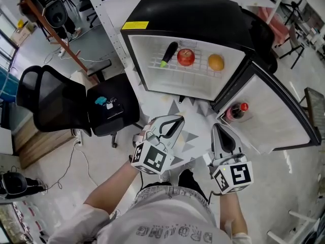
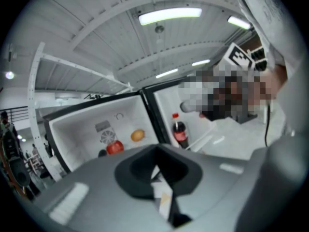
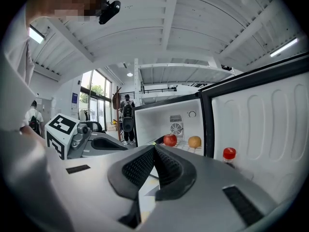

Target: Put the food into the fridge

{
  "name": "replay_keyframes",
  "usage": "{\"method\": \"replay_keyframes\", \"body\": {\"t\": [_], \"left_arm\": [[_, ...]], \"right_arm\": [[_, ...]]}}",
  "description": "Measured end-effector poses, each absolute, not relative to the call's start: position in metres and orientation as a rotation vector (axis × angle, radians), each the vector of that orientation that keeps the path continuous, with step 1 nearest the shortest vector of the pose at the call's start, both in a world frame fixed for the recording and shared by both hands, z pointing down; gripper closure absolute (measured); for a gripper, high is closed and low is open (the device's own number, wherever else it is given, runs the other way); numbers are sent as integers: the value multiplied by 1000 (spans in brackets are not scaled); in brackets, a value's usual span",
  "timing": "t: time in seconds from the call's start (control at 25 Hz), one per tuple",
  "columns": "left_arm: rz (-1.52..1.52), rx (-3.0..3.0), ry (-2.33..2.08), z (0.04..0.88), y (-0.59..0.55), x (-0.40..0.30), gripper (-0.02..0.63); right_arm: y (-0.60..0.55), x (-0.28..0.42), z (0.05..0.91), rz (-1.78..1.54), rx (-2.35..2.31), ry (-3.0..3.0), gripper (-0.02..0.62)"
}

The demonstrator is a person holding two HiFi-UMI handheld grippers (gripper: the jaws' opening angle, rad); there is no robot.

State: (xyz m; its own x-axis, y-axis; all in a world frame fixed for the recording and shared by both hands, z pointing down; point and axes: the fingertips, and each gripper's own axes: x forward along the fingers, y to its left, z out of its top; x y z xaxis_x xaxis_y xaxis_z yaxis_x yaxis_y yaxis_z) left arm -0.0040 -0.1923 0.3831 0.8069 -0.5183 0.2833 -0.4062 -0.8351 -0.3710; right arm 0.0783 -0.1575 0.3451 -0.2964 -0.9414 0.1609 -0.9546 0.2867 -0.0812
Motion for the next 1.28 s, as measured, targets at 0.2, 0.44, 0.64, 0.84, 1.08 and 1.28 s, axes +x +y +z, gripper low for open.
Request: {"method": "replay_keyframes", "body": {"t": [0.2,0.44,0.64,0.84,1.08,1.28], "left_arm": [[-539,-2742,784,387,-193,-21,598],[-551,-2764,843,393,-195,-39,598],[-535,-2787,897,395,-199,-51,598],[-525,-2788,907,392,-204,-54,598],[-525,-2788,903,391,-206,-53,598],[-517,-2786,895,387,-205,-50,598]], "right_arm": [[-152,79,348,251,1815,-2448,592],[-149,76,348,253,1796,-2450,592],[-149,73,348,245,1782,-2456,592],[-152,71,348,246,1771,-2456,592],[-154,67,349,233,1752,-2460,593],[-156,66,350,238,1745,-2461,594]]}}
